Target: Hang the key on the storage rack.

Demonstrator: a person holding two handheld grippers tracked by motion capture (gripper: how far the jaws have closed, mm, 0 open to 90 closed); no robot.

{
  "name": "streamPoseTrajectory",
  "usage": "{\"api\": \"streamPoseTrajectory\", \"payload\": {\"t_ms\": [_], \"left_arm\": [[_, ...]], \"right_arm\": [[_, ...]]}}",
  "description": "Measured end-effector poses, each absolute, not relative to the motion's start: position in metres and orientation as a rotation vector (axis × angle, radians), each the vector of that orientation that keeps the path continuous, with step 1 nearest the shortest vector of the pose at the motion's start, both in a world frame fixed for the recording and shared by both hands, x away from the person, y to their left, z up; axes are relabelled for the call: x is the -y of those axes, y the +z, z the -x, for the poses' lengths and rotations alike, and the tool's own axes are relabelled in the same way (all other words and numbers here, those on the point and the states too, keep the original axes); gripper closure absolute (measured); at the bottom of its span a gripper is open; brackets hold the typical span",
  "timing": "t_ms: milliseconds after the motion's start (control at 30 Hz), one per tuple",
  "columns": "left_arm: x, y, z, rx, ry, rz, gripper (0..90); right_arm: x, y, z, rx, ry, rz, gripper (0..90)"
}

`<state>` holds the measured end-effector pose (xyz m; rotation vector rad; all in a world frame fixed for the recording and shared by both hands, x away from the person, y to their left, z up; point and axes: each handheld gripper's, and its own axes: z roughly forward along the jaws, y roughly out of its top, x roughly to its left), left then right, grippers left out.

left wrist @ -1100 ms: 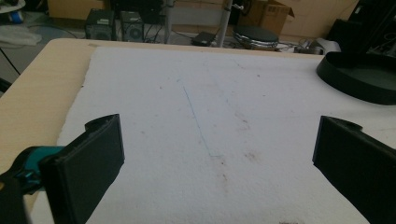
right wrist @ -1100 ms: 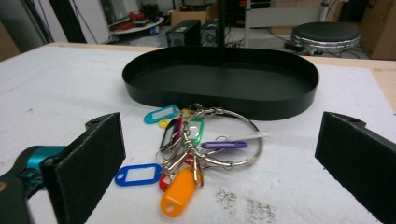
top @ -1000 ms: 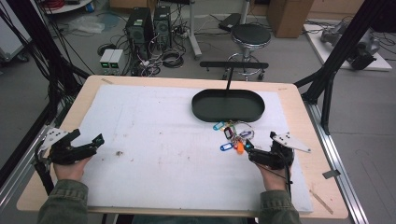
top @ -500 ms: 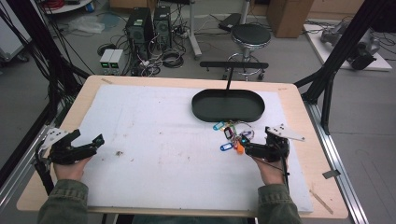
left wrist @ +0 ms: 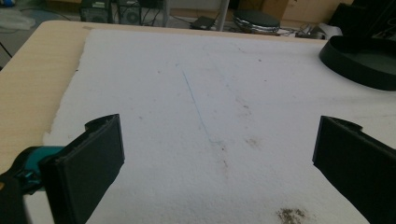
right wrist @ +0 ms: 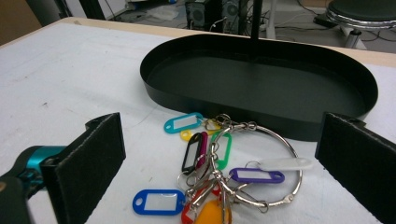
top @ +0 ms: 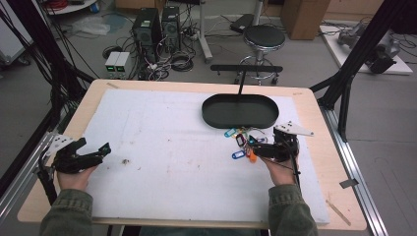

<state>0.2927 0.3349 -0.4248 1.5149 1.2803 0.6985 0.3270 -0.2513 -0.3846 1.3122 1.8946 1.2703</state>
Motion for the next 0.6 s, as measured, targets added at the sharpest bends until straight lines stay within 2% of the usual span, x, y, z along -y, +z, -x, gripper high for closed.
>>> {"api": "streamPoseTrajectory", "payload": {"t_ms": [600], "left_arm": [[-0.335, -0.426, -0.294, -1.293, 0.678, -1.527, 2.5]], "right_arm": [[0.237, -0.386, -0.36, -2.025, 1.202, -1.345, 0.5]]}}
